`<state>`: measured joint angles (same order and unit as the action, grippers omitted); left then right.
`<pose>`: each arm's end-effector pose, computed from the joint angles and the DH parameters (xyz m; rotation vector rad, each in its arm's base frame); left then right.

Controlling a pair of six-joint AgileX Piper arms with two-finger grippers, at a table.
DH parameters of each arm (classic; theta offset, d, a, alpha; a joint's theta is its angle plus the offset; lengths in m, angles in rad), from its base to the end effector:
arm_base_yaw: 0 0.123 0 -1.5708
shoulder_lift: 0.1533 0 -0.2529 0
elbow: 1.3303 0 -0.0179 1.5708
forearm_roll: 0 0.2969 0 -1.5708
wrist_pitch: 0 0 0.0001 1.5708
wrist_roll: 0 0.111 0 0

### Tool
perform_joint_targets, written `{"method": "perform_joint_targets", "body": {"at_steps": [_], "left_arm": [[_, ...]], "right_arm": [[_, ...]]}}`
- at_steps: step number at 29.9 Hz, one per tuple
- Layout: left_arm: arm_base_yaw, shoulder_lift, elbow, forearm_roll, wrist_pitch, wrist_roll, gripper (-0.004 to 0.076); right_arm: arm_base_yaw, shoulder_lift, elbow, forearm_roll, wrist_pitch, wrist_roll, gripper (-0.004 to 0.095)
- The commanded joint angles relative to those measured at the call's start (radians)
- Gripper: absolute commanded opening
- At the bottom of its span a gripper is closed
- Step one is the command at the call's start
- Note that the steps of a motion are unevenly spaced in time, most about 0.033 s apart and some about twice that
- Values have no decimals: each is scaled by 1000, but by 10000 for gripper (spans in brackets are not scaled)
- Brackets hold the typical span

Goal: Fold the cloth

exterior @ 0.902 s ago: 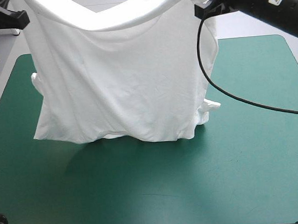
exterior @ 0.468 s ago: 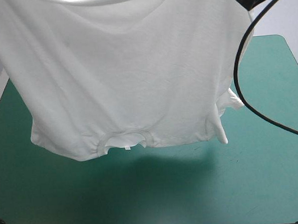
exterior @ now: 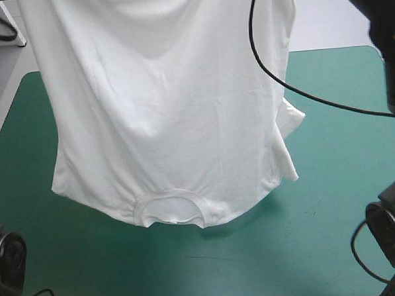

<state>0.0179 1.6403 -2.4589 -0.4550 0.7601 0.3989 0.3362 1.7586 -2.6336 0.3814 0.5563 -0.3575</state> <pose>0.3293 -0.0278 0.6352 0.2846 1.3532 -0.1474 0.3121 0.1322 0.6613 -0.3808 1.0844 0.3846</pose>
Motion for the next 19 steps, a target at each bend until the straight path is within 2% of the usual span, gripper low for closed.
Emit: {"method": "perform_joint_targets", "body": {"at_steps": [1, 4, 7, 12, 15, 17, 19], "left_arm": [[0, 41, -15, -161, -321, 110, 19], [0, 65, -46, -188, -370, 173, 19], [0, 75, -79, -166, -376, 194, 19], [0, 75, -106, -157, -353, 213, 19], [0, 91, -106, -112, -290, 210, 19], [0, 116, -102, -112, -237, 206, 19], [0, 149, -102, -112, -175, 195, 19]], "right_arm": [[2, 39, -17, 18, -339, -54, -17], [2, 73, -17, 61, -495, -108, -18], [2, 75, -26, 60, -519, -160, -17], [-1, 75, -81, 35, -428, -176, -18], [-1, 77, -81, 2, -313, -157, -17], [-1, 88, -70, -78, -228, -79, -17], [-1, 105, -49, -194, -141, 61, -17]]}}
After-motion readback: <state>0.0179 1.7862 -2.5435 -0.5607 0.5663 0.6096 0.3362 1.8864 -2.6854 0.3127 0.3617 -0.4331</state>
